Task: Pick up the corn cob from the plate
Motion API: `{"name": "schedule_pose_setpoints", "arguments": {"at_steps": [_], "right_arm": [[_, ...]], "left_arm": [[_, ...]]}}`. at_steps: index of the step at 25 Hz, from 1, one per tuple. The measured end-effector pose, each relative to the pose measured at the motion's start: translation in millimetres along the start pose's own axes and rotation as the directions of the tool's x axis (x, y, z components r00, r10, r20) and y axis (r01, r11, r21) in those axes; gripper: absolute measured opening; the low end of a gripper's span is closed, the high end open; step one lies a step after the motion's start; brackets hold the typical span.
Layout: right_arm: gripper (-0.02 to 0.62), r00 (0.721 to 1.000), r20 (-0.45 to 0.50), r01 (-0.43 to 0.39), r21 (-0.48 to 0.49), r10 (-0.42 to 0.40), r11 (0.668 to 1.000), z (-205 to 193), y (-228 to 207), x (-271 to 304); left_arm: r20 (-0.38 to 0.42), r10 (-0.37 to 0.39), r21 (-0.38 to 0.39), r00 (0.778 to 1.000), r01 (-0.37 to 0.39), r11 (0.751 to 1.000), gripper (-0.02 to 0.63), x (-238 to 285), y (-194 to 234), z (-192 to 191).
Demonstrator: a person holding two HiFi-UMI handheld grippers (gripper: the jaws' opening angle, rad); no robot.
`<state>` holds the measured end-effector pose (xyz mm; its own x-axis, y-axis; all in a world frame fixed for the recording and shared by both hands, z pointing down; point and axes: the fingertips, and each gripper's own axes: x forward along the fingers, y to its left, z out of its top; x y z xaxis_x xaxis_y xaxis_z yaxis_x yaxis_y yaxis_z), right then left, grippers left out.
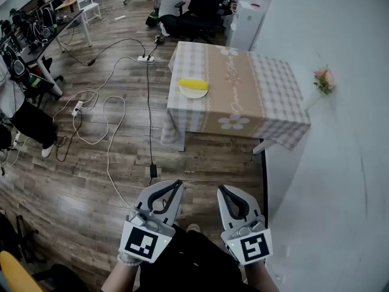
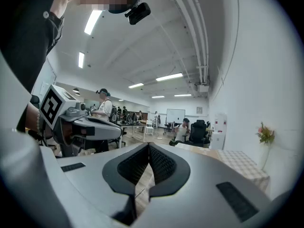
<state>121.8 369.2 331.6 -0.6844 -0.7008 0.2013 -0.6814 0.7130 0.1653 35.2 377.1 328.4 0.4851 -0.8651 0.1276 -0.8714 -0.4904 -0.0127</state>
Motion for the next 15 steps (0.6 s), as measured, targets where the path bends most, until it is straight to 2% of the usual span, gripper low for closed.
{"name": "schedule_pose_setpoints", "arguments": {"at_steps": [12,15], "right_arm": [[0.041,1.000,-0.001,0.002,0.002,-0.002,1.000,-1.7,1.1,4.2],[0.041,0.999,0.038,0.019,0.031,-0.021,0.999,2.4,-0.1,5.5]], "left_arm": [[-0.007,0.011,0.013,1.000,-0.011,1.000,0.012,0.9,8.5,-2.9],[-0.004,0.010,0.021,1.000,-0.010,1.000,0.014,-1.1,10.5,-2.8]]}}
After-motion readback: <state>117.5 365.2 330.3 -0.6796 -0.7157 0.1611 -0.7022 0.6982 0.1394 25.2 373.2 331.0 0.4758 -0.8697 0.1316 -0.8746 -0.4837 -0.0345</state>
